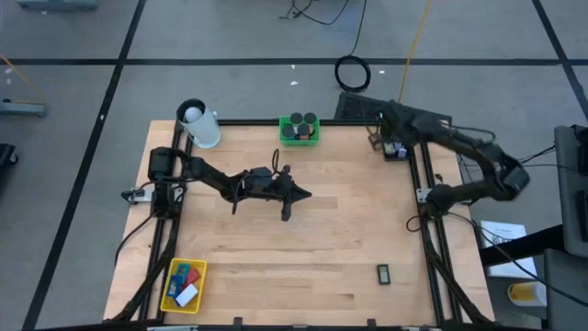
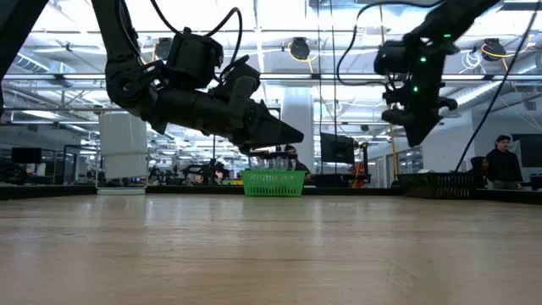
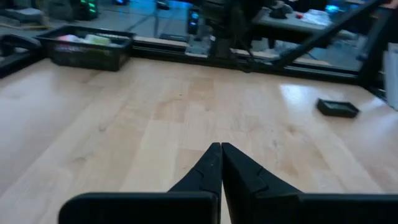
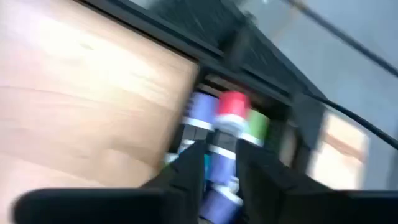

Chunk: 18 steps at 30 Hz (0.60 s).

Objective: Pick & Place Office items
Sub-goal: Put the black timer into the yellow basket

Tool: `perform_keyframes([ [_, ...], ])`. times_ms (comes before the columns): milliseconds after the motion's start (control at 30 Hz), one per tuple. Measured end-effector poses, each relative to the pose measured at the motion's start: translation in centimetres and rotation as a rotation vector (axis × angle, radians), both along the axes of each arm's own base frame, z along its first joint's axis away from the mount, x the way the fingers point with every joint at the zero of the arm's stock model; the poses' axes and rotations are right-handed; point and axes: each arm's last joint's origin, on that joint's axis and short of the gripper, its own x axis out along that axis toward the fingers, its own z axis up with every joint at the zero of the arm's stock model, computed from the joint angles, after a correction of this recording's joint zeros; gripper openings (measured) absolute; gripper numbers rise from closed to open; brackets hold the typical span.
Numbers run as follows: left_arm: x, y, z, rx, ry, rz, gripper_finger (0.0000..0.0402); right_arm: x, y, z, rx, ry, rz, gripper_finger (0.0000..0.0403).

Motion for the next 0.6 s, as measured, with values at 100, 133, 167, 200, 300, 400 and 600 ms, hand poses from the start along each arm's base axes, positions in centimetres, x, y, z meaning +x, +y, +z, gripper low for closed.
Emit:
perform_keyframes([
  [100, -0.4, 0.1, -0.1, 0.011, -0.023, 0.054, 0.0004, 0.3, 2.6, -1.4, -0.057, -0.149, 0.1, 0.0035],
  [133, -0.7, 0.1, -0.1, 0.014, -0.044, 0.066, 0.0004, 0.4, 3.4, -2.1, -0.057, -0.223, 0.137, 0.0018],
  [167, -1.0, 0.1, 0.0, 0.018, -0.071, 0.073, 0.0004, 0.5, 4.3, -2.7, -0.059, -0.301, 0.179, 0.0009],
  [200, -1.4, 0.1, 0.0, 0.021, -0.1, 0.081, 0.0006, 0.5, 5.1, -3.3, -0.065, -0.372, 0.217, 0.0006],
  [300, -2.7, 0.0, 0.0, 0.023, -0.177, 0.094, 0.0004, 0.6, 7.3, -4.3, -0.089, -0.515, 0.274, 0.001],
  [400, -3.9, 0.0, -0.2, 0.008, -0.221, 0.123, 0.0005, 0.5, 9.2, -4.3, -0.091, -0.561, 0.293, 0.0002],
  [600, -5.7, -0.1, -1.1, 0.03, -0.195, 0.173, 0.0006, 0.8, 12.1, -2.7, -0.086, -0.553, 0.312, 0.0002],
])
